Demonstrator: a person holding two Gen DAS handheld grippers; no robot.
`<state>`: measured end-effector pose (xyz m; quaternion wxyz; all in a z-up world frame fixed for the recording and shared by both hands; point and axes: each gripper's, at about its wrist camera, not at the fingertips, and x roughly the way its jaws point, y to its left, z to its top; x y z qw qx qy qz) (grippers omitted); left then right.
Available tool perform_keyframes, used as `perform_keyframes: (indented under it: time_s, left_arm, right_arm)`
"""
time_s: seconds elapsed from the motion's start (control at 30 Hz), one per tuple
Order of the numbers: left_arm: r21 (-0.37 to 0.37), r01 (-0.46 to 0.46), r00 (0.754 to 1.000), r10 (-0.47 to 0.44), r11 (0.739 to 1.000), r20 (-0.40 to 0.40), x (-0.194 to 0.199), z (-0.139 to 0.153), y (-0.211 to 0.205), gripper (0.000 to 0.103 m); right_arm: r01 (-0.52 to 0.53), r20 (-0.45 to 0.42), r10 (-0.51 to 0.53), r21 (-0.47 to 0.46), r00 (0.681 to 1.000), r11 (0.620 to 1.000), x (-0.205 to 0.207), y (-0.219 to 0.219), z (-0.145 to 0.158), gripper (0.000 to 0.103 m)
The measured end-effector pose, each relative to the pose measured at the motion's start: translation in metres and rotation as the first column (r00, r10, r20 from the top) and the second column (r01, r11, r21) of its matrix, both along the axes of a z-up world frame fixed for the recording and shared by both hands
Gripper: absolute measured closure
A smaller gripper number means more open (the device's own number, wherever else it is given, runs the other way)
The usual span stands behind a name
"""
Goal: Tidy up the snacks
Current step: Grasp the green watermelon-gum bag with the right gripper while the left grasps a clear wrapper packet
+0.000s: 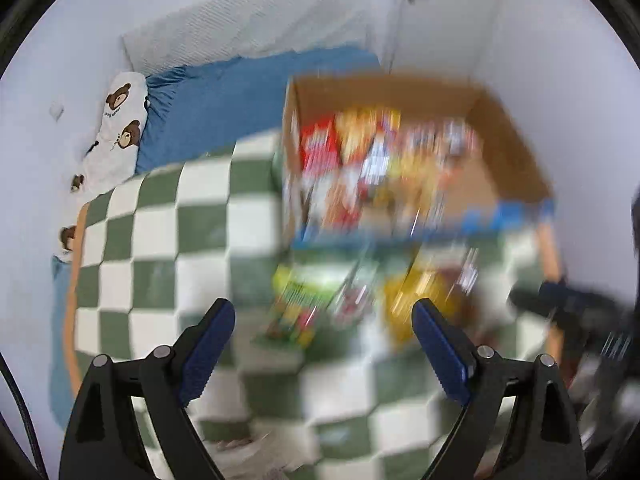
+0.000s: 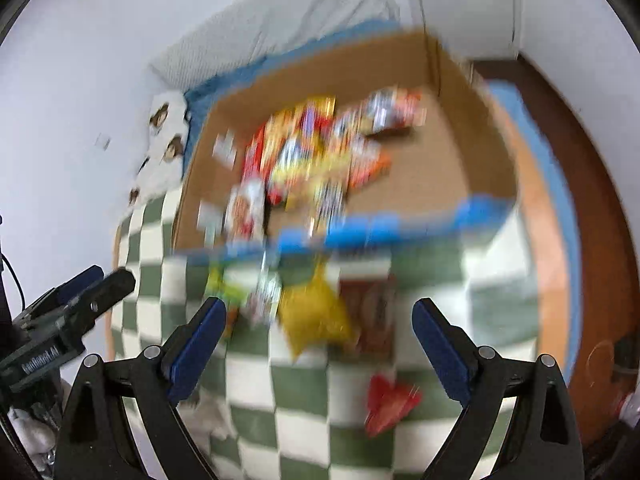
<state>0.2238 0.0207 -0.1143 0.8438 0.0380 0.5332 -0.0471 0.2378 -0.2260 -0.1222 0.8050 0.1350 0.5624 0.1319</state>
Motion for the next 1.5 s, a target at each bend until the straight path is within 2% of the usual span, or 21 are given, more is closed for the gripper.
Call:
perform_keyframes:
  time_s: [0.07,0.13,0.23,0.3,0.43,0.5,0.53,0.57,0.6,0.67,0.73,0.77,0.83,0.93,1.0,1.1,1.2,1.3,1.37,1.43,1.5]
  left_arm:
    - [0.12,0.078,0.995,-0.07,0.99,-0.074,-0.028,-0.032,0.005,0.012]
    - [0.234,0.16,0.98,-0.126,0.959,-0.151,-0.055,-0.064,0.009,0.012]
    - [0.373,0.301,0.934,-0.193,0.877,-0.301,-0.098,-0.127,0.02,0.012]
    - [0.397,0.348,0.908,-0.2,0.849,-0.369,-0.113,-0.156,0.026,0.012]
    - [0.399,0.392,0.871,-0.195,0.829,-0.451,-0.12,-0.204,0.034,0.012]
    - [0.408,0.389,0.877,-0.197,0.826,-0.438,-0.114,-0.215,0.033,0.013]
    - [0.4,0.378,0.883,-0.195,0.835,-0.426,-0.11,-0.215,0.033,0.02]
    - [0.382,0.35,0.894,-0.182,0.855,-0.411,-0.104,-0.213,0.034,0.026]
    - [0.362,0.309,0.905,-0.156,0.879,-0.395,-0.098,-0.21,0.037,0.038]
    - [0.304,0.172,0.931,-0.054,0.937,-0.361,-0.081,-0.197,0.05,0.041]
    - [0.236,0.014,0.942,0.066,0.972,-0.328,-0.065,-0.184,0.071,0.044]
    - [0.188,-0.094,0.936,0.152,0.978,-0.318,-0.055,-0.178,0.088,0.044]
    - [0.093,-0.264,0.908,0.28,0.96,-0.311,-0.043,-0.17,0.119,0.044]
    - [-0.077,-0.479,0.825,0.418,0.875,-0.379,-0.036,-0.171,0.162,0.044]
    - [-0.155,-0.556,0.785,0.455,0.817,-0.421,-0.038,-0.176,0.176,0.044]
    - [-0.204,-0.599,0.753,0.459,0.774,-0.472,-0.041,-0.186,0.184,0.042]
    - [-0.206,-0.596,0.75,0.446,0.776,-0.489,-0.042,-0.19,0.183,0.042]
    - [-0.186,-0.575,0.758,0.434,0.796,-0.486,-0.038,-0.192,0.181,0.042]
    - [-0.165,-0.561,0.762,0.429,0.811,-0.485,-0.043,-0.196,0.178,0.042]
    - [-0.132,-0.542,0.77,0.427,0.83,-0.475,-0.04,-0.195,0.171,0.042]
    - [-0.116,-0.531,0.782,0.433,0.839,-0.449,-0.039,-0.192,0.165,0.042]
  right_arm:
    - [-0.01,-0.053,0.011,0.025,0.999,1.0,-0.019,0.005,-0.023,0.007]
    - [-0.022,-0.114,0.026,0.037,0.993,0.999,-0.037,0.013,-0.05,0.007]
    - [-0.036,-0.189,0.044,0.048,0.981,0.998,-0.057,0.025,-0.081,0.007]
    - [-0.058,-0.21,0.063,0.033,0.976,0.998,-0.066,0.035,-0.094,0.007]
    - [-0.098,-0.217,0.1,0.017,0.971,0.995,-0.076,0.052,-0.103,0.007]
    - [-0.114,-0.213,0.113,0.009,0.971,0.993,-0.078,0.059,-0.104,0.007]
    - [-0.12,-0.21,0.118,0.004,0.97,0.993,-0.078,0.062,-0.103,0.007]
    - [-0.127,-0.208,0.124,-0.002,0.97,0.992,-0.078,0.065,-0.102,0.007]
    - [-0.135,-0.205,0.131,-0.006,0.97,0.991,-0.077,0.068,-0.1,0.007]
    - [-0.146,-0.192,0.14,-0.015,0.971,0.989,-0.074,0.073,-0.095,0.007]
    - [-0.145,-0.186,0.139,-0.021,0.973,0.989,-0.07,0.076,-0.093,0.007]
    - [-0.141,-0.184,0.135,-0.016,0.974,0.99,-0.068,0.077,-0.092,0.007]
    - [-0.137,-0.177,0.135,0.001,0.975,0.991,-0.06,0.084,-0.091,0.007]
    - [-0.151,-0.169,0.149,0.003,0.974,0.989,-0.045,0.107,-0.092,0.007]
    - [-0.168,-0.149,0.168,0.01,0.975,0.986,-0.032,0.131,-0.093,0.007]
    - [-0.168,-0.15,0.168,0.007,0.974,0.986,-0.007,0.168,-0.105,0.007]
    - [-0.148,-0.193,0.143,-0.01,0.971,0.989,0.018,0.197,-0.126,0.007]
    - [-0.127,-0.223,0.119,-0.023,0.968,0.992,0.034,0.218,-0.143,0.009]
    - [-0.11,-0.216,0.097,-0.052,0.972,0.993,0.04,0.227,-0.15,0.019]
    - [-0.135,-0.193,0.113,-0.103,0.975,0.986,0.042,0.238,-0.154,0.046]
    - [-0.185,-0.173,0.161,-0.133,0.972,0.974,0.039,0.244,-0.156,0.047]
